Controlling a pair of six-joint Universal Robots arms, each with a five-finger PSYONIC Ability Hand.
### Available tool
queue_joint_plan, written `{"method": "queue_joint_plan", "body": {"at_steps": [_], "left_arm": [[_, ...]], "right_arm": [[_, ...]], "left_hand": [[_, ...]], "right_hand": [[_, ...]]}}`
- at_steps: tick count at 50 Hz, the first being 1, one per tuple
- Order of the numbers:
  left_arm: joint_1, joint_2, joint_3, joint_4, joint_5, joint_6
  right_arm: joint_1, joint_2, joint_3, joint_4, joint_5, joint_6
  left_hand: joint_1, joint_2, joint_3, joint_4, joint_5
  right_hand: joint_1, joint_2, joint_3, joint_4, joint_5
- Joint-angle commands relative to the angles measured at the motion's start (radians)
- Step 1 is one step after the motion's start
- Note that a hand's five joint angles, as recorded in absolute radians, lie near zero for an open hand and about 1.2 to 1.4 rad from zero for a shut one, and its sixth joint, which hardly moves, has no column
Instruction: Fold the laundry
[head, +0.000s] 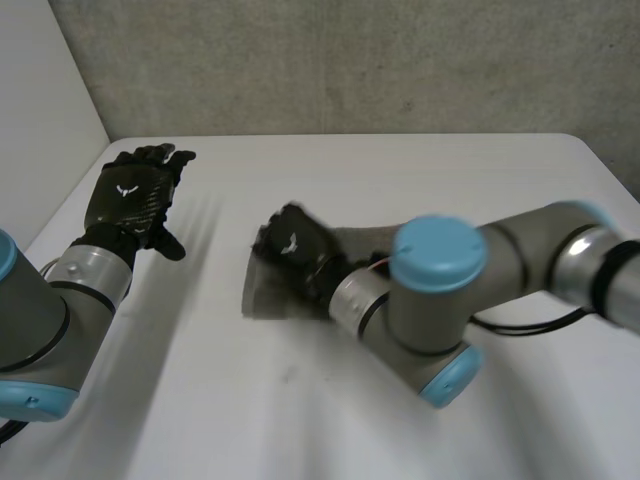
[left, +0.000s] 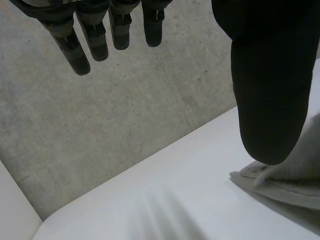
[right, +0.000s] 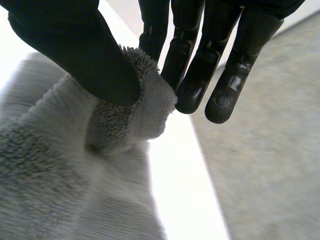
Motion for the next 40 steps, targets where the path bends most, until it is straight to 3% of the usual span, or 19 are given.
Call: {"method": "queue_joint_plan", "body": {"at_steps": [1,2,3,4,9,15,20,27,29,31,34,36,37,38,40], "left_arm": [[-0.002,-0.006,0.0,0.0,0.0,0.0],[-0.003,-0.007,0.0,0.0,0.0,0.0],[-0.005,-0.009,0.0,0.0,0.0,0.0],[-0.005,-0.009,0.0,0.0,0.0,0.0],[-0.017,-0.01,0.017,0.0,0.006,-0.002],[-0.075,-0.047,0.071,0.0,0.009,-0.009],[-0.207,-0.168,0.198,-0.014,0.003,-0.012],[-0.285,-0.323,0.301,-0.025,-0.002,-0.005],[-0.292,-0.352,0.315,-0.032,-0.003,-0.005],[-0.295,-0.378,0.318,-0.051,-0.024,-0.005],[-0.295,-0.38,0.313,-0.057,-0.037,-0.005],[-0.295,-0.371,0.3,-0.069,-0.057,-0.003],[-0.295,-0.371,0.299,-0.069,-0.057,-0.003],[-0.293,-0.358,0.284,-0.075,-0.063,-0.002],[-0.292,-0.337,0.269,-0.081,-0.069,-0.002]], "right_arm": [[0.032,0.1,-0.046,0.006,0.026,0.009],[0.032,0.1,-0.046,0.006,0.026,0.009],[0.027,0.083,-0.04,0.009,0.034,0.019],[0.024,0.042,-0.032,0.014,0.054,0.043],[-0.057,-0.104,0.035,0.061,0.15,0.217],[-0.212,-0.266,0.181,0.167,0.181,0.454],[-0.309,-0.285,0.299,0.203,0.171,0.49],[-0.376,-0.282,0.408,0.174,0.174,0.482],[-0.38,-0.271,0.427,0.151,0.174,0.474],[-0.39,-0.244,0.459,0.077,0.175,0.451],[-0.404,-0.221,0.47,0.036,0.172,0.437],[-0.422,-0.201,0.47,0.002,0.177,0.401],[-0.422,-0.201,0.47,0.002,0.177,0.401],[-0.424,-0.202,0.461,-0.001,0.187,0.382],[-0.424,-0.213,0.451,-0.009,0.178,0.373]], "left_hand": [[-0.005,0.01,0.007,0.008,-0.03],[-0.005,0.01,0.007,0.008,-0.03],[-0.005,0.01,0.007,0.008,-0.03],[-0.005,0.01,0.007,0.008,-0.03],[-0.005,0.01,0.007,0.008,-0.03],[0.002,0.016,0.014,0.015,-0.023],[0.008,0.022,0.019,0.021,-0.017],[0.008,0.022,0.019,0.021,-0.017],[0.008,0.022,0.019,0.021,-0.017],[0.005,0.019,0.017,0.018,-0.02],[0.005,0.019,0.017,0.018,-0.02],[0.002,0.016,0.014,0.015,-0.023],[0.002,0.016,0.014,0.015,-0.023],[0.002,0.016,0.014,0.015,-0.023],[0.002,0.016,0.014,0.015,-0.023]], "right_hand": [[-0.025,-0.258,-0.271,-0.276,-0.236],[-0.029,-0.262,-0.276,-0.28,-0.241],[-0.529,-0.762,-0.776,-0.78,-0.741],[-0.768,-1.001,-1.014,-1.019,-0.979],[-0.768,-1.001,-1.014,-1.019,-0.979],[-0.768,-1.001,-1.014,-1.019,-0.979],[-0.768,-1.001,-1.014,-1.019,-0.979],[-0.768,-1.001,-1.014,-1.019,-0.979],[-0.681,-0.914,-0.928,-0.932,-0.893],[-0.357,-0.59,-0.604,-0.608,-0.569],[-0.161,-0.394,-0.408,-0.413,-0.373],[0.262,0.029,0.015,0.011,0.05],[0.264,0.031,0.018,0.013,0.052],[0.452,0.219,0.206,0.201,0.24],[0.454,0.221,0.208,0.203,0.242]]}}
